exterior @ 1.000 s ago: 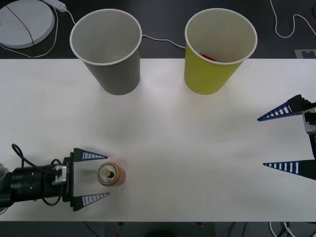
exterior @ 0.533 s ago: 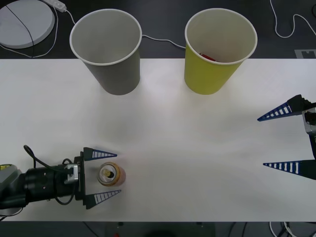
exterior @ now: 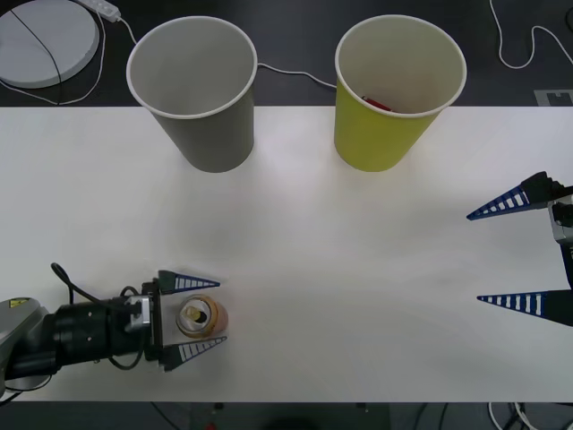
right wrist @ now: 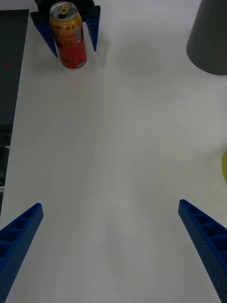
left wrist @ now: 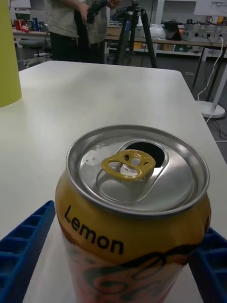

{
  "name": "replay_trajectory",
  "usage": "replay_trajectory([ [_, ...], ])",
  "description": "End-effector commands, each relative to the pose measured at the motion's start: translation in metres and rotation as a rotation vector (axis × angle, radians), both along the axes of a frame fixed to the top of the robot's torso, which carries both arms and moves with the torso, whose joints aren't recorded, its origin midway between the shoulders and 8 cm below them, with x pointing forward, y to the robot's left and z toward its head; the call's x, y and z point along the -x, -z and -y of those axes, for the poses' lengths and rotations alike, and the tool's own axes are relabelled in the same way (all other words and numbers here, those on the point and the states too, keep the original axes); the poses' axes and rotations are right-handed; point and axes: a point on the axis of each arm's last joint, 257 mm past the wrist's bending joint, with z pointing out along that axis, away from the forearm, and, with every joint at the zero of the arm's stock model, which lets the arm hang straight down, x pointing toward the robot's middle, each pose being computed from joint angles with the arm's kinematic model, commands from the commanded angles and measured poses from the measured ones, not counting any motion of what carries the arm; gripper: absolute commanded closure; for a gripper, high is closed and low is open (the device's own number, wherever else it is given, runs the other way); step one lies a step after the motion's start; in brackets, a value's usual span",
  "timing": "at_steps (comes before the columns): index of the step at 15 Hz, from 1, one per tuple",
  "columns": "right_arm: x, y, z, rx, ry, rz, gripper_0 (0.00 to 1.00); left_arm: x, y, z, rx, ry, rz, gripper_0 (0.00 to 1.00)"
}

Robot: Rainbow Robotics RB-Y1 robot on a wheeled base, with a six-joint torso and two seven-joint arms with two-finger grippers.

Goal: Put the can into the green bin and the plastic bottle into the gray bin

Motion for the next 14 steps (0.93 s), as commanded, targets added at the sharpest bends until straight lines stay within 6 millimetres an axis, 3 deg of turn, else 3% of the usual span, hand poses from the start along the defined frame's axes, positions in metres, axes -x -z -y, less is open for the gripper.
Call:
replay_trajectory([
  [1,0.000,0.000,0.000,0.000,0.000,0.000,0.00,0.001,0.000,0.000,0.004,0.002,-0.008,1.00],
  [8,0.000,0.000,0.000,0.000,0.000,0.000,0.00,-0.002,-0.003,-0.006,0.002,-0.009,-0.006,1.00],
  [14,0.000,0.000,0.000,0.000,0.000,0.000,0.00,-0.013,-0.017,-0.044,-0.080,-0.018,-0.048,1.00],
])
